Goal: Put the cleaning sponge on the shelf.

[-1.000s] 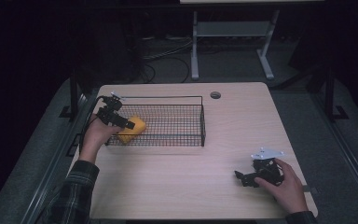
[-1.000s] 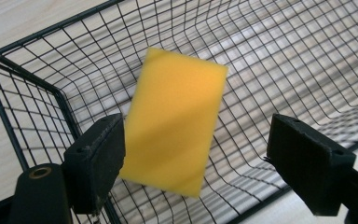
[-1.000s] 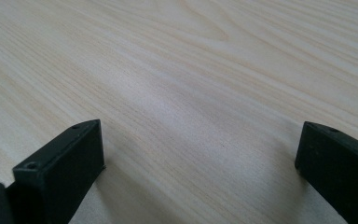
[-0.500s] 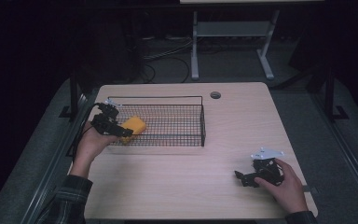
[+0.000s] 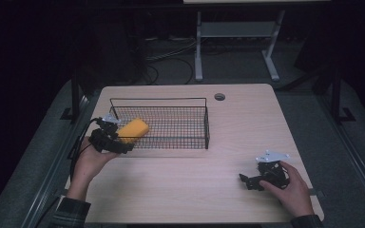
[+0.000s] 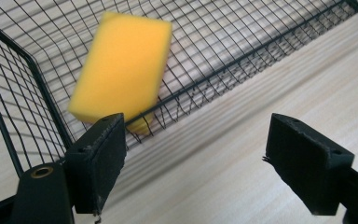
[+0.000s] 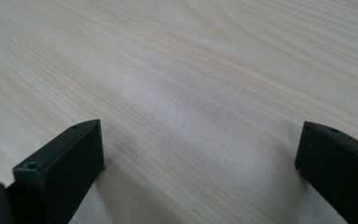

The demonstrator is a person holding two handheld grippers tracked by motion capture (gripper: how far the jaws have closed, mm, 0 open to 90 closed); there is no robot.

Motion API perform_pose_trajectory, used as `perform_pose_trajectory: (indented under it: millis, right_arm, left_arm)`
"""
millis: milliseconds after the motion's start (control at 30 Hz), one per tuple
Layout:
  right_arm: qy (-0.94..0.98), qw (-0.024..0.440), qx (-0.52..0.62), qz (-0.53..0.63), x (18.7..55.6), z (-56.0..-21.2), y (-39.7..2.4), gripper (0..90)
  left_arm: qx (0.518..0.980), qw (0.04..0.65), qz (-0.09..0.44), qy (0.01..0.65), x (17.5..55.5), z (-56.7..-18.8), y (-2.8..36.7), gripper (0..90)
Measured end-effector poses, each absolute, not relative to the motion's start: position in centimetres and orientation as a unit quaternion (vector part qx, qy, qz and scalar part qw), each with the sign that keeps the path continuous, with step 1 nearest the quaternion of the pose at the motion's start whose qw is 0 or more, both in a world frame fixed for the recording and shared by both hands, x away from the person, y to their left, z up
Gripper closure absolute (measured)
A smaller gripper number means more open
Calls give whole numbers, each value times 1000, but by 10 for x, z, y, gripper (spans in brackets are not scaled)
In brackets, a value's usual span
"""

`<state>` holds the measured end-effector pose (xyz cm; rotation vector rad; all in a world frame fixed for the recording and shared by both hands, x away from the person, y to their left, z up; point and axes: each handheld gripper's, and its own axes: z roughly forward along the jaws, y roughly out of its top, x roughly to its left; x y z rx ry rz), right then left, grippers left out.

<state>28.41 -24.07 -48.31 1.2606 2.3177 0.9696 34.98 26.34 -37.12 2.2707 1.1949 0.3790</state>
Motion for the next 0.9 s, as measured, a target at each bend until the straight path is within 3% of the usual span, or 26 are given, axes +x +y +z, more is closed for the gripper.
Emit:
perform_pose_trajectory:
  millis: [900]
  right_arm:
    - [813,165,442,340,284,-483,-241,4]
  left_arm:
    - [852,273,168,413,298,-430,267,194]
